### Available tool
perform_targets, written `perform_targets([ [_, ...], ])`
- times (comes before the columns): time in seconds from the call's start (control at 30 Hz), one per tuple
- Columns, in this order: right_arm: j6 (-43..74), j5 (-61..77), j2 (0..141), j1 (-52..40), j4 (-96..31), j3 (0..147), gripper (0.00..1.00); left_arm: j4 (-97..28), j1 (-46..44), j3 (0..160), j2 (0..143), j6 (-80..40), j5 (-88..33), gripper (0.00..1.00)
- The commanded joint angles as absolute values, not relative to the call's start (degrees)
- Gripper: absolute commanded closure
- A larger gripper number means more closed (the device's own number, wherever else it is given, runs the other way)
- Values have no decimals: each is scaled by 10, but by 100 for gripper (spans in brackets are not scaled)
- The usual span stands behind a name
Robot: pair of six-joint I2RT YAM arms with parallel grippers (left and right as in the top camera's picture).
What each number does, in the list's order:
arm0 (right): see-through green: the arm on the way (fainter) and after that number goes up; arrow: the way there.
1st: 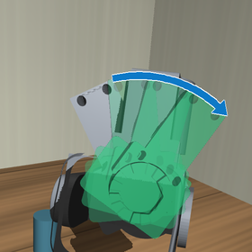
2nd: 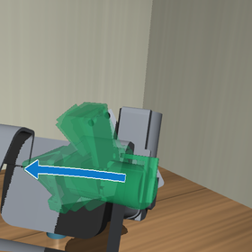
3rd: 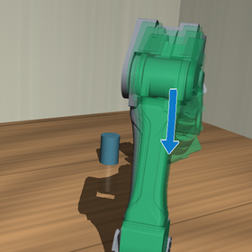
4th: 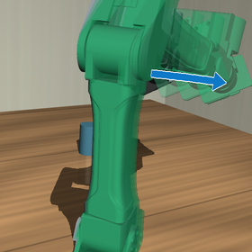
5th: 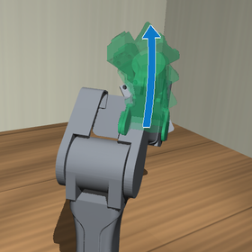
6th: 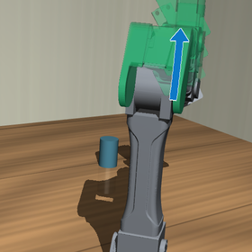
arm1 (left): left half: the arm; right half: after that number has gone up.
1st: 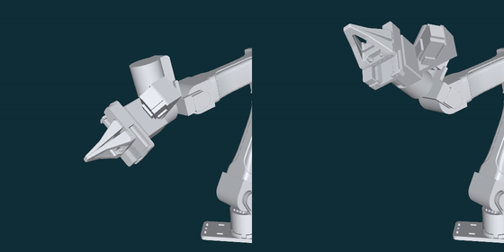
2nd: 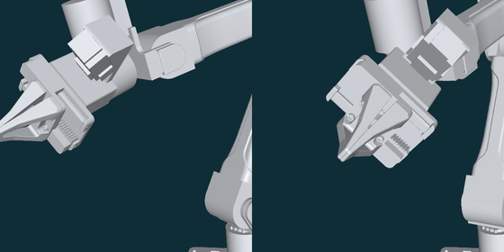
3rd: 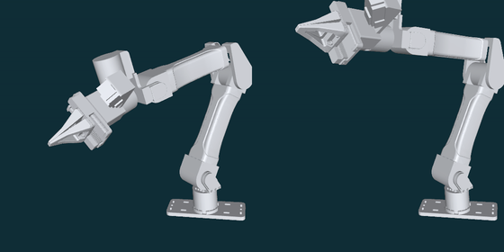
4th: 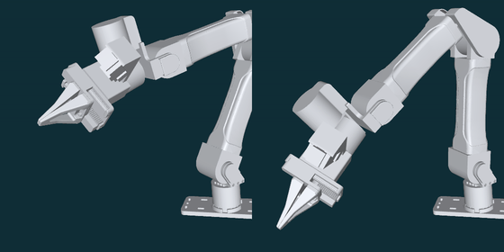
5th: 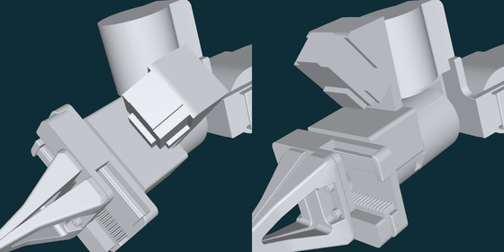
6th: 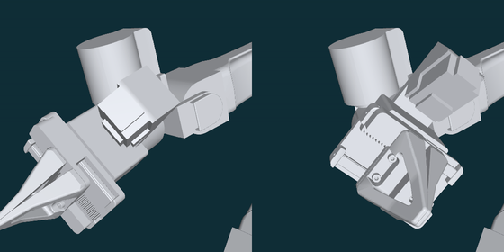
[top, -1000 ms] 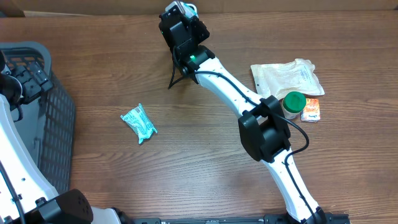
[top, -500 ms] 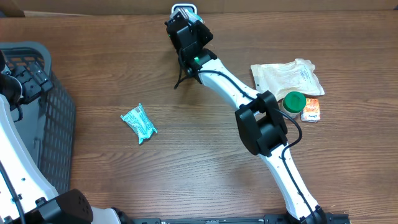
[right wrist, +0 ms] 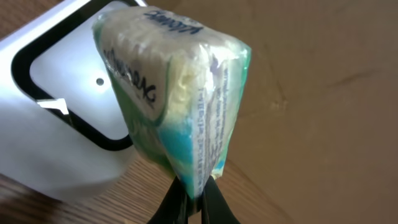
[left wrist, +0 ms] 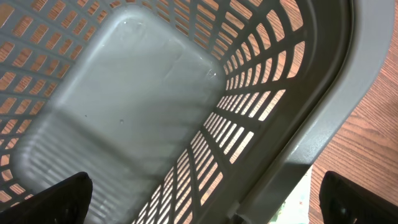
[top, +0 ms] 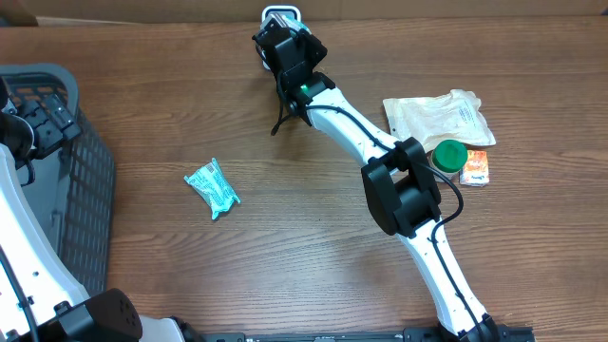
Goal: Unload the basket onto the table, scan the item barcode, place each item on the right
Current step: 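Hold the teal packet in front of the scanner window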
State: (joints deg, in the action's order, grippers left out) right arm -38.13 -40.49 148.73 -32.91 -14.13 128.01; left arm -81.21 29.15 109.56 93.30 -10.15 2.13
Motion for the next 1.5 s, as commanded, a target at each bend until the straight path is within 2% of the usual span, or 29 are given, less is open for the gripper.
perform_targets([
  [0.0, -499, -404, 1493, -329, -135, 1286, 96, -812, 292, 1100, 935, -105, 20, 0],
  [0.13, -608, -399, 1493, -329, -133, 1286, 96, -812, 292, 1100, 935, -105, 20, 0],
  [0.33, -679, -332, 1493, -329, -130, 1286, 96, -812, 292, 1100, 935, -105, 20, 0],
  [0.83, -676, -338, 1492, -335, -113, 1286, 96, -812, 292, 1100, 935, -105, 20, 1],
  [1.0, -675, -337, 1460, -336, -168, 1286, 96, -812, 292, 1100, 935, -105, 20, 0],
  [1.23, -575, -336, 1382, -338, -240, 1286, 96, -812, 292, 1100, 935, -105, 20, 0],
  [1.47, -429, -254, 1307, -360, -471, 1287, 96, -812, 292, 1100, 935, -105, 20, 0],
])
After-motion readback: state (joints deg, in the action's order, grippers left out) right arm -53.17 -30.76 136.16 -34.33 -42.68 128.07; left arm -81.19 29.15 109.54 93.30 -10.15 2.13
